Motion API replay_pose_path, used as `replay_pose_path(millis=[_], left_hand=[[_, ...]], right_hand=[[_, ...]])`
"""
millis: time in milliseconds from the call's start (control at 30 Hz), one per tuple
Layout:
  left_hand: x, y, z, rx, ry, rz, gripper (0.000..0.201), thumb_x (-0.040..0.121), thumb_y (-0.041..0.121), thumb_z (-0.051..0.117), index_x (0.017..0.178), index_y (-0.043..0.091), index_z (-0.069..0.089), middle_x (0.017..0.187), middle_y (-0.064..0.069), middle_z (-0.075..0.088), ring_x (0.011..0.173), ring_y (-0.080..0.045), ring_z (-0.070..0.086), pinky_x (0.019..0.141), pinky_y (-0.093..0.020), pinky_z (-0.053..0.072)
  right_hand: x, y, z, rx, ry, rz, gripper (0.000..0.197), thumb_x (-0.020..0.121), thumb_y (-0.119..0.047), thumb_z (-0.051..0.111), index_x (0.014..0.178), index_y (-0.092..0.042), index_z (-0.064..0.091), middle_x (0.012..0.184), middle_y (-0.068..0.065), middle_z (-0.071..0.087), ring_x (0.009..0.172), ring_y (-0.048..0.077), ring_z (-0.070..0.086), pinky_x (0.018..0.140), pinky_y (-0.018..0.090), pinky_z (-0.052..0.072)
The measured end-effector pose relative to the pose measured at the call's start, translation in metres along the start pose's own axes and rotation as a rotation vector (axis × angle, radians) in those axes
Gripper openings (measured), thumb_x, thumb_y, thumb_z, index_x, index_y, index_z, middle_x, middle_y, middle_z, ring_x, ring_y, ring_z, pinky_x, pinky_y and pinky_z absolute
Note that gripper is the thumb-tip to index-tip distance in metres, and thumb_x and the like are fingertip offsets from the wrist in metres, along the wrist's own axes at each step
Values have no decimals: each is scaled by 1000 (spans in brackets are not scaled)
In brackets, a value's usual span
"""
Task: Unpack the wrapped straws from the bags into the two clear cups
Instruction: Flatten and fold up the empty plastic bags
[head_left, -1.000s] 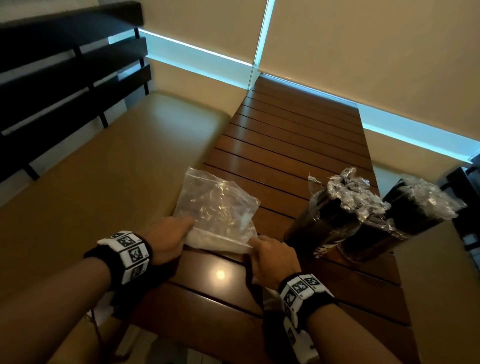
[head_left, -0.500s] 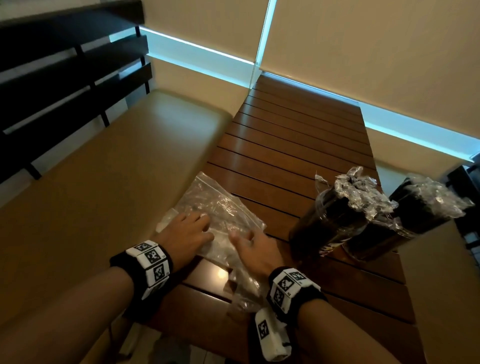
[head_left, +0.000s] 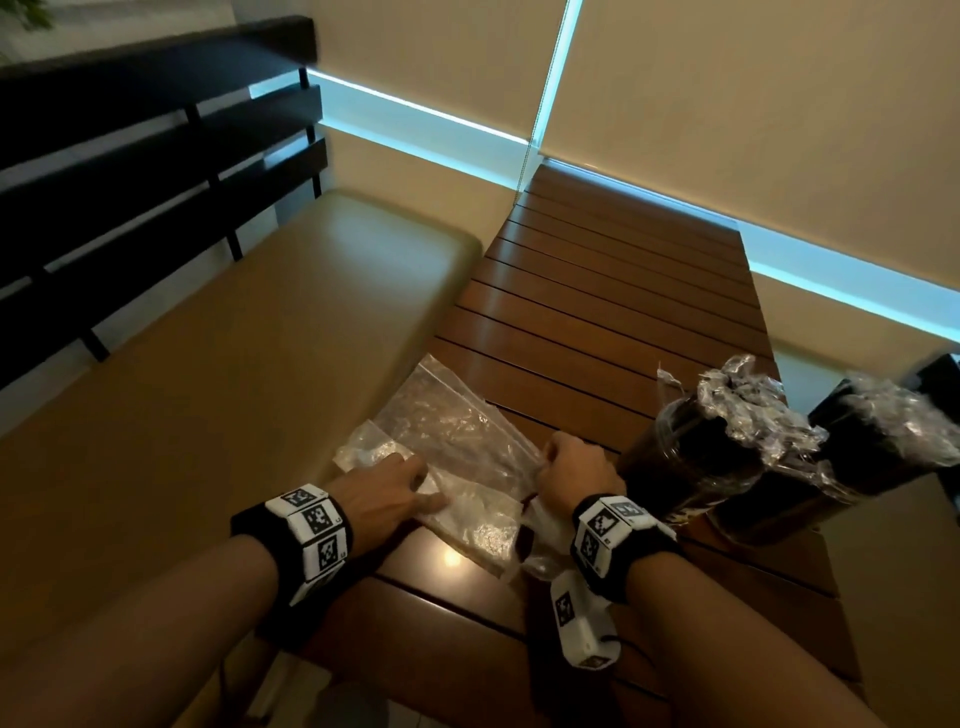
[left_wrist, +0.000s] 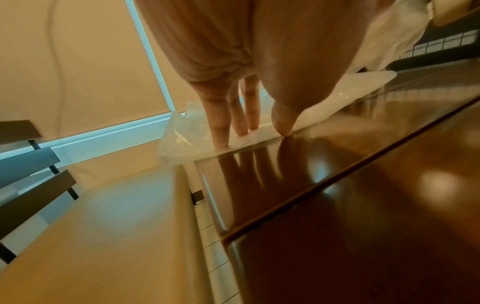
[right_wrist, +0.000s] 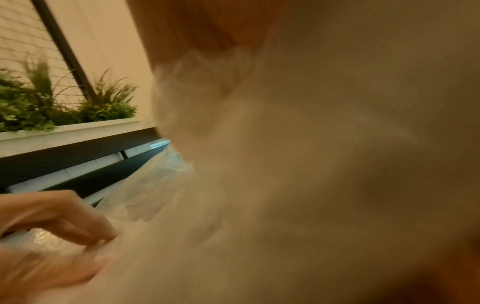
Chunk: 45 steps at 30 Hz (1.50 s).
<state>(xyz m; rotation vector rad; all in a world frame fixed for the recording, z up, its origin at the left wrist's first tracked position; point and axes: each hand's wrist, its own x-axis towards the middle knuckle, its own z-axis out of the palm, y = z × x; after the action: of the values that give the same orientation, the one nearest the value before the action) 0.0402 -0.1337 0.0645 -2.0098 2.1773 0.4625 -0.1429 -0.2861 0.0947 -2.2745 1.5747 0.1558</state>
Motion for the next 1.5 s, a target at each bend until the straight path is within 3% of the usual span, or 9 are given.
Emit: replay_pose_path(millis=[267, 433, 633, 733, 933, 1200, 1300, 1400, 1500], left_hand=[[4, 4, -4, 107, -9, 5, 55, 95, 21, 48, 144, 39, 28, 128, -4, 36, 112, -23, 41, 75, -34, 48], [12, 9, -5, 82, 60, -38, 44, 92, 38, 50, 135, 39, 39, 129, -3, 37, 111, -22, 46, 76, -35, 52], [2, -3, -12, 210, -99, -60, 88, 72, 33, 67, 145, 42, 20, 151, -4, 12, 136, -28, 23, 106, -50, 33], [-8, -11, -11, 157, -129, -110, 89, 77, 21, 66, 148, 34, 16, 155, -1, 14, 139, -24, 28, 111, -42, 29], [-5, -24, -11, -271, 205, -337, 28, 95, 12, 46, 118, 19, 60, 117, -5, 63, 106, -26, 59, 71, -24, 32], [10, -14, -1, -359, 318, -524, 26, 91, 25, 62, 112, 11, 54, 110, -7, 63, 99, -26, 59, 69, -25, 31], [11, -11, -2, -252, 353, -496, 37, 88, 25, 65, 118, 14, 47, 116, -5, 51, 91, -25, 58, 65, -26, 34], [12, -14, -3, 28, 410, -231, 35, 73, 17, 72, 105, 17, 60, 106, -8, 55, 80, -22, 57, 57, -26, 45], [9, -16, 3, 206, 303, 40, 27, 78, 35, 49, 99, 26, 65, 115, -3, 59, 100, -23, 60, 86, -38, 49]], right_hand=[[-9, -26, -20, -35, 281, -310, 21, 92, -25, 54, 108, -24, 41, 100, -2, 59, 79, 22, 59, 69, 36, 49], [-31, -31, 11, -476, -34, -754, 55, 84, -60, 54, 126, -24, 46, 120, -2, 54, 90, 23, 62, 68, 32, 47], [-29, -7, 28, -427, -1, -621, 29, 89, -26, 51, 117, -20, 50, 121, 1, 54, 93, 30, 63, 63, 33, 38], [-24, -3, 28, -351, 30, -576, 17, 90, -21, 47, 107, -24, 50, 111, -1, 61, 90, 31, 65, 63, 34, 40], [-8, 10, 24, -54, -21, -208, 16, 101, -35, 33, 107, -24, 44, 103, 7, 65, 93, 33, 62, 72, 37, 45], [-20, 16, 35, -140, 107, -132, 33, 97, -26, 51, 125, -22, 33, 121, 4, 54, 90, 29, 66, 65, 35, 47], [-26, 18, 38, -327, 56, -453, 55, 92, -23, 60, 139, -26, 31, 136, 2, 38, 84, 22, 66, 57, 26, 43], [-33, 21, 36, -398, 9, -593, 41, 93, -54, 44, 126, -29, 45, 128, -6, 46, 86, 21, 63, 60, 28, 44], [-36, 22, 32, -431, -16, -576, 47, 90, -60, 42, 122, -27, 48, 125, -8, 49, 85, 24, 64, 64, 31, 47]])
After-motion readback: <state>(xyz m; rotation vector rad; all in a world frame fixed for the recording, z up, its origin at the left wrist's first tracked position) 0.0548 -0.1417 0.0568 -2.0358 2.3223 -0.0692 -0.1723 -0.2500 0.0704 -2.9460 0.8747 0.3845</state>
